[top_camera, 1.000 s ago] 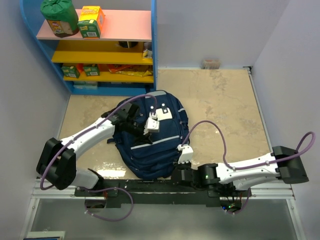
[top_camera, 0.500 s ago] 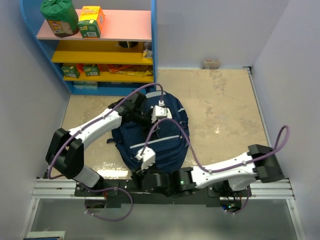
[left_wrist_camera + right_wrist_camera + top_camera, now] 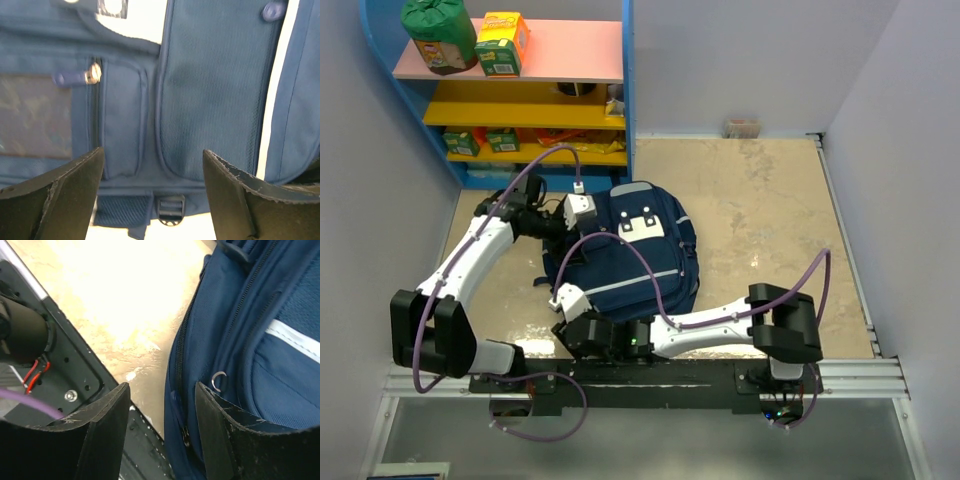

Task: Pack the student bag
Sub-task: Zip the student bag at the center of the board.

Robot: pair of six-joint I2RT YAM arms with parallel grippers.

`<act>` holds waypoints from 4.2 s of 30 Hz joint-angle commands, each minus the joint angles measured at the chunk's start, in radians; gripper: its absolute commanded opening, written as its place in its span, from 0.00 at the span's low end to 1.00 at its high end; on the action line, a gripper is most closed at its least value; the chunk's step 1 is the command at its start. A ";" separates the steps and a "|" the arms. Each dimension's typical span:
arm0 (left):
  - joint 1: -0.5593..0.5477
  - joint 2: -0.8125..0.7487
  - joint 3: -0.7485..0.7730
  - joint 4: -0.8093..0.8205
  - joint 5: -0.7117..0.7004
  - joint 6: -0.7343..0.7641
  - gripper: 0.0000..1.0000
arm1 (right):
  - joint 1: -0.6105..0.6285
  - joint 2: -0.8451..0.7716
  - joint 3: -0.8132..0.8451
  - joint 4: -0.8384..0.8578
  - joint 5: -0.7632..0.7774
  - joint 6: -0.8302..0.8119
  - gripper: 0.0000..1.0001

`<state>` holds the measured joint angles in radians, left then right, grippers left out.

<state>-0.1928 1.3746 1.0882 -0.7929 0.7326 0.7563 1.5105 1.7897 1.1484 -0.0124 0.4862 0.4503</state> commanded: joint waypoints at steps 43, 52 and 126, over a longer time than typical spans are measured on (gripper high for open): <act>0.153 -0.058 0.011 -0.187 0.167 0.126 0.84 | 0.168 -0.295 -0.065 -0.297 0.437 0.168 0.00; 0.003 -0.176 0.029 -0.425 0.252 0.345 0.86 | 0.087 -0.475 -0.228 -0.258 0.451 0.278 0.00; -0.614 -0.178 -0.413 0.202 -0.142 0.137 0.75 | 0.100 -0.656 -0.401 -0.454 0.350 0.510 0.27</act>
<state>-0.7891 1.1851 0.6979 -0.5484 0.5884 0.8757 1.6093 1.1328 0.6937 -0.4385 0.7788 0.9199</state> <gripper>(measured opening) 0.802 0.273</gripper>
